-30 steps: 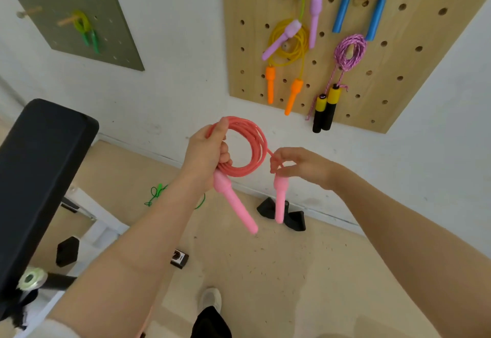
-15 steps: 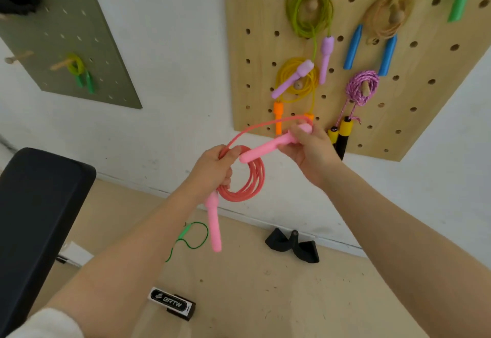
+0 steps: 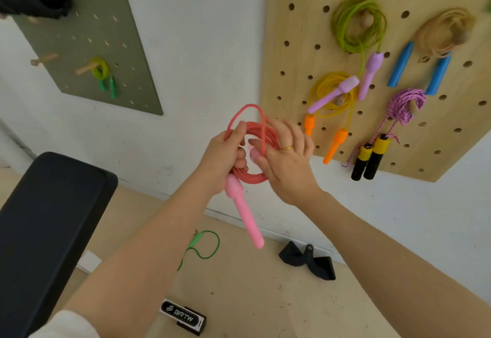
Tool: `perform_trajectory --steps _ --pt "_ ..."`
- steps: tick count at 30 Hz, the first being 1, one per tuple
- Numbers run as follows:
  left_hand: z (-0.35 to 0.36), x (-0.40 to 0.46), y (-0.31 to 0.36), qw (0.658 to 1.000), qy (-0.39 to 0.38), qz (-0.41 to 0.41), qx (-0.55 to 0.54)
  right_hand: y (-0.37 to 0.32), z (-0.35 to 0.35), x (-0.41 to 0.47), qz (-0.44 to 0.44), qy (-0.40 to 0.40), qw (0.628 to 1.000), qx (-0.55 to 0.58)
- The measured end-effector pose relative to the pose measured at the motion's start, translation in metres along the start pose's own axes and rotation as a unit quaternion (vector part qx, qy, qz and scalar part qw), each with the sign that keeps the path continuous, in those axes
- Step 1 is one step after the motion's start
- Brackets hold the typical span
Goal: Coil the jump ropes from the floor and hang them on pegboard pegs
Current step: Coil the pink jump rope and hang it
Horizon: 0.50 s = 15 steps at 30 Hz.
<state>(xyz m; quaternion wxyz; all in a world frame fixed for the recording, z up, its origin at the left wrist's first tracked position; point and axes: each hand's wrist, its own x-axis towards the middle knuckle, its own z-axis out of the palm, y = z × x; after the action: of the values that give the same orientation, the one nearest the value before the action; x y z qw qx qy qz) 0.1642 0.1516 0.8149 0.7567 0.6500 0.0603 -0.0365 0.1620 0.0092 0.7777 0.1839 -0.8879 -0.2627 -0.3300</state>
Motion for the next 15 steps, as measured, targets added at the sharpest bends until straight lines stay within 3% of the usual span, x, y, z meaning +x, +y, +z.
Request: perform_trajectory --steps 2,4,6,7,9,11,12,15 --pt "-0.011 0.001 -0.003 0.999 0.003 0.002 0.038 -0.001 0.008 0.001 0.001 -0.092 0.993 -0.08" --pt "-0.024 0.002 -0.012 0.998 -0.008 -0.009 0.059 -0.01 0.014 0.012 0.024 -0.299 0.948 -0.103" --pt "-0.04 0.005 -0.021 0.998 -0.002 -0.037 0.058 -0.021 0.011 0.033 0.089 -0.484 0.87 0.026" --pt "-0.05 0.007 -0.025 0.997 0.005 -0.046 0.055 -0.026 0.008 0.044 0.122 -0.51 0.842 0.125" --pt "-0.071 0.013 -0.03 0.997 0.019 -0.058 0.04 -0.027 0.003 0.06 0.242 -0.402 0.82 0.328" --pt "-0.089 0.02 -0.03 0.997 0.025 -0.066 0.015 -0.02 0.01 0.068 0.341 -0.246 0.801 0.425" --pt "-0.095 0.025 -0.029 0.997 0.017 -0.07 -0.001 -0.017 0.02 0.069 0.346 -0.217 0.8 0.44" --pt "-0.103 0.037 -0.018 0.996 -0.036 -0.068 -0.038 -0.024 0.051 0.082 0.295 -0.332 0.737 0.509"
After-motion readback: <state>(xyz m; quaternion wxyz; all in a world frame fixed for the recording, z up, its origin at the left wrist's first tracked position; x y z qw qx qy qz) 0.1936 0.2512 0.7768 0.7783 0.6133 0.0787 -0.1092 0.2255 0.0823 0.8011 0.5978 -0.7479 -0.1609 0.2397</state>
